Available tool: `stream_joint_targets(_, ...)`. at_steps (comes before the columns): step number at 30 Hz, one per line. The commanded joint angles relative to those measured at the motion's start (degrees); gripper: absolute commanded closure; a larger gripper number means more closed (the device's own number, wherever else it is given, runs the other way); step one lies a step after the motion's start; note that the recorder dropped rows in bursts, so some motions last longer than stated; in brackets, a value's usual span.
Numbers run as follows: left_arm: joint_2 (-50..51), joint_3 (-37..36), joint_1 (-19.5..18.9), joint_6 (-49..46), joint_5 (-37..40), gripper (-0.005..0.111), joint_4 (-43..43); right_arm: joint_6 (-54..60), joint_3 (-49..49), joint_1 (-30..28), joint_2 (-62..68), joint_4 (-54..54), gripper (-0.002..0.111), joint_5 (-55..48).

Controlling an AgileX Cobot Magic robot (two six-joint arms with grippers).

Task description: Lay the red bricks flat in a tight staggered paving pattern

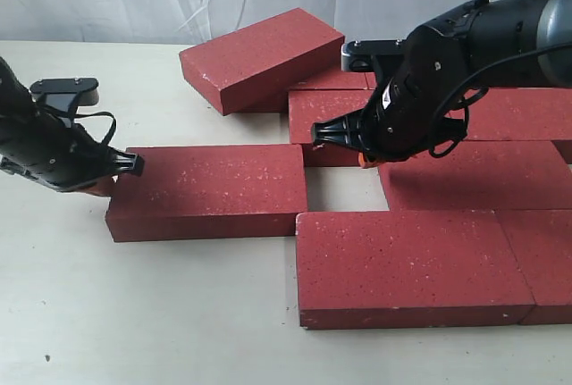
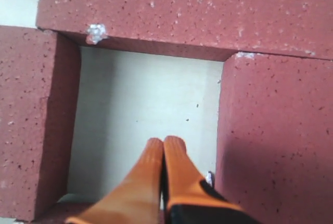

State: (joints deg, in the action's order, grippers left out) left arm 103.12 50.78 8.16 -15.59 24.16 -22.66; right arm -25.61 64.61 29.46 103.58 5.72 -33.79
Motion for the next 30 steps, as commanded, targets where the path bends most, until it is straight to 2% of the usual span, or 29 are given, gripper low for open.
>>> stream_joint_targets(1, 1.43, 1.41, 0.66, 1.12, 1.80, 0.107, -1.22, 0.09, 0.18, -0.32, -0.54, 0.46, 0.109, -0.22)
stream_joint_targets(6, 1.56, 1.83, 3.67, -0.10, 1.59, 0.107, -2.35, 0.09, 0.18, -0.32, -0.54, 0.56, 0.109, 0.12)
stream_joint_targets(13, 1.56, 1.83, 5.66, -1.62, 0.31, 0.107, -5.11, 0.09, 0.18, -0.32, -0.54, 0.56, 0.109, 0.12)
stream_joint_targets(19, 1.56, 1.83, 5.78, -7.48, 0.07, 0.107, -10.34, 0.09, 0.18, -0.32, -0.54, 0.56, 0.109, 0.12)
stream_joint_targets(30, 1.90, 1.96, 6.60, -10.63, 0.19, 0.107, -14.31, 0.09, 0.18, -0.32, -0.54, 0.56, 0.109, 0.12)
